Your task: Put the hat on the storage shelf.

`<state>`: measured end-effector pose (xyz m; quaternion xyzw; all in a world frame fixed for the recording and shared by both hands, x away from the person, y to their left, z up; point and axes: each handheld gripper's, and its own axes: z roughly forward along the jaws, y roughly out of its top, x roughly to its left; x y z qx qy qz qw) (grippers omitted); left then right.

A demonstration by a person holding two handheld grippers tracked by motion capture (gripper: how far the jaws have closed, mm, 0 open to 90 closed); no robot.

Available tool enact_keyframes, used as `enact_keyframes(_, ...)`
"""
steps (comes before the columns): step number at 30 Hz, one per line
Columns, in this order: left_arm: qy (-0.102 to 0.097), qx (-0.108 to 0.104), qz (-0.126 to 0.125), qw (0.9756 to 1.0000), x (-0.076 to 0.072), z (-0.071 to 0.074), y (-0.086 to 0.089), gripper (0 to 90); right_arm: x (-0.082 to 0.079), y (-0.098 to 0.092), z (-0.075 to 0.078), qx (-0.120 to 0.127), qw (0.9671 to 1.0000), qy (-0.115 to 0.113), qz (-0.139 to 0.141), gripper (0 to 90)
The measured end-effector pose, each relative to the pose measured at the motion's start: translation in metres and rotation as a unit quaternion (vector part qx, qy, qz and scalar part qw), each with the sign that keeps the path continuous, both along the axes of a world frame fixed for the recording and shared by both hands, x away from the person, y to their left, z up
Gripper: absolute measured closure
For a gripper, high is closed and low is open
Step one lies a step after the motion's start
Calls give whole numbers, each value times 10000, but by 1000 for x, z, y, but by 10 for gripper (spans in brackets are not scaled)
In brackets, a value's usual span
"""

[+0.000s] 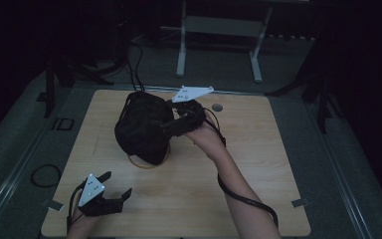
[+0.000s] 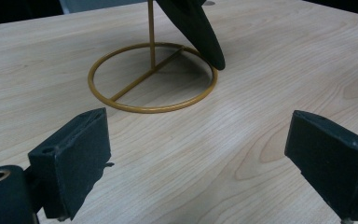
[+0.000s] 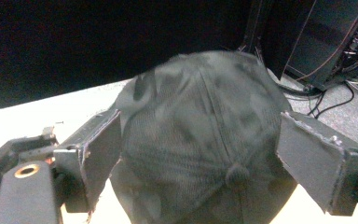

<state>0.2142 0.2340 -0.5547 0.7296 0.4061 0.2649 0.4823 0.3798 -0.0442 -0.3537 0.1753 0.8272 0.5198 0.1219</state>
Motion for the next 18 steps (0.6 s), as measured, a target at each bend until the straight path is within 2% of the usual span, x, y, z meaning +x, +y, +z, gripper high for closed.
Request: enact_keyframes(18, 21, 41, 1, 10000, 0, 0, -1, 73, -25, -35, -27, -28, 9997, -171, 174, 141)
